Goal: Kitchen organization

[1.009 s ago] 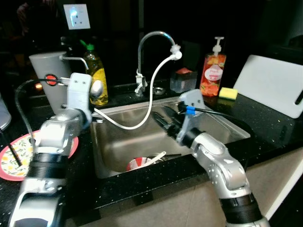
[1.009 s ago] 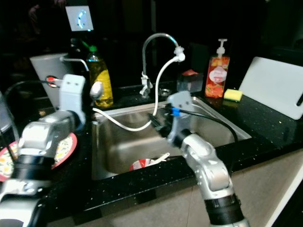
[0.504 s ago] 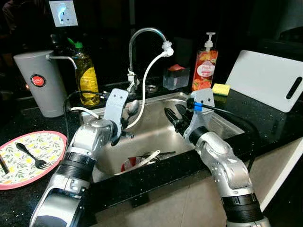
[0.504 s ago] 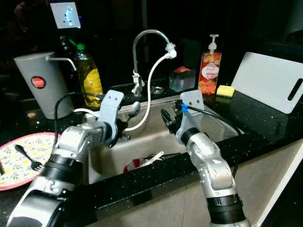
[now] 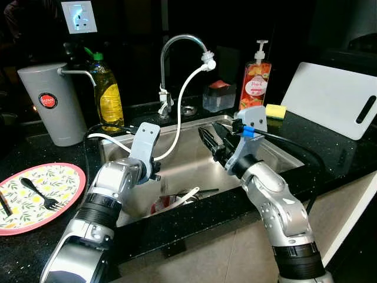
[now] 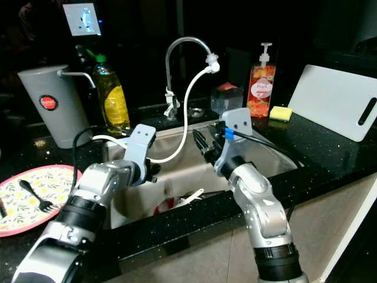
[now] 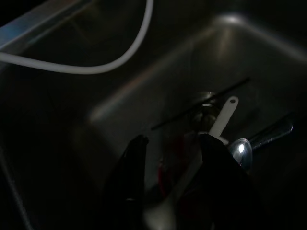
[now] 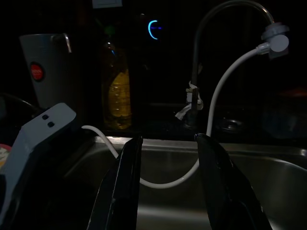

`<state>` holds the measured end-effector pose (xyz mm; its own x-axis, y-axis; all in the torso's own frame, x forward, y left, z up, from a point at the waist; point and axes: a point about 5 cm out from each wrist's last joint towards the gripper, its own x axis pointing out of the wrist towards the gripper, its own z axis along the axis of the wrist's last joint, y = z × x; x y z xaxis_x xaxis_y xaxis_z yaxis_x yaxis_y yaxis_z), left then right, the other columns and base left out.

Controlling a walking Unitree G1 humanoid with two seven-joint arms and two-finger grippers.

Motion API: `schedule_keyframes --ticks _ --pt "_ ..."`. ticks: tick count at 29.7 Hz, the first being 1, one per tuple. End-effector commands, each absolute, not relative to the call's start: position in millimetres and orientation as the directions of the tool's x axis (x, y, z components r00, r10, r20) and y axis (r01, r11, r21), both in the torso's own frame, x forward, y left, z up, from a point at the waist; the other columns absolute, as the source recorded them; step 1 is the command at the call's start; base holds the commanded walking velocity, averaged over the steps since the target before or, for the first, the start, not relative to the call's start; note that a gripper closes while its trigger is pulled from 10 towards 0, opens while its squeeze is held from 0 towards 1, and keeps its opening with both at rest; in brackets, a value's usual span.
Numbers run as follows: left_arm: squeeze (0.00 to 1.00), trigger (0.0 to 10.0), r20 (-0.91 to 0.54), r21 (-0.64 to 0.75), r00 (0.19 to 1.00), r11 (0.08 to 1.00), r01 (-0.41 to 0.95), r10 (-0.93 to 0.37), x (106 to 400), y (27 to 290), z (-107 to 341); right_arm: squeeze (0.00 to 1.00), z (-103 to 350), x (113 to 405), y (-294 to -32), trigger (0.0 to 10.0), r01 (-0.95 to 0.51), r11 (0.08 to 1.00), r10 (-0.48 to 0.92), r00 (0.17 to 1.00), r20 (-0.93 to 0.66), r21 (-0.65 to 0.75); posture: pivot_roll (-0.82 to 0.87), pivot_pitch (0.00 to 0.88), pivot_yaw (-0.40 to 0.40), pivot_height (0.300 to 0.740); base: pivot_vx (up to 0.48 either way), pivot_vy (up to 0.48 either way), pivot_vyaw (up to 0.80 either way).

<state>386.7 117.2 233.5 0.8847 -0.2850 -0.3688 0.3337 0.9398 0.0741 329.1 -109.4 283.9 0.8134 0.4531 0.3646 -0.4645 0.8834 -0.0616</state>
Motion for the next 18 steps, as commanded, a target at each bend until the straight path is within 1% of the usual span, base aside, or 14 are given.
schedule_keyframes --ticks 1,9,13,15,18 --pt "0.00 10.0 -0.329 0.047 0.903 0.951 0.306 -0.274 389 120 242 0.00 286 325 -105 10.0 -0.489 0.870 0.473 0.790 0.390 -0.064 -0.08 0.031 0.043 0.740 0.000 0.000 0.00" --pt "0.00 10.0 -0.238 0.033 0.945 0.971 0.238 -0.224 388 130 268 0.00 288 321 -101 10.0 -0.527 0.847 0.506 0.760 0.407 -0.070 -0.08 0.034 0.042 0.740 0.000 0.000 0.00" --pt "0.00 10.0 -0.221 0.012 0.955 0.978 0.208 -0.200 384 138 278 0.00 286 313 -92 10.0 -0.595 0.797 0.580 0.708 0.404 -0.101 -0.08 0.034 0.041 0.740 0.000 0.000 0.00" --pt "0.00 10.0 -0.219 0.006 0.956 0.980 0.200 -0.194 384 140 279 0.00 286 312 -90 10.0 -0.605 0.789 0.592 0.699 0.401 -0.110 -0.08 0.032 0.041 0.740 0.000 0.000 0.00" --pt "0.00 10.0 -0.214 -0.010 0.966 0.989 0.149 -0.147 383 151 282 0.00 284 309 -87 10.0 -0.629 0.769 0.617 0.680 0.397 -0.117 -0.07 0.031 0.040 0.740 0.000 0.000 0.00"
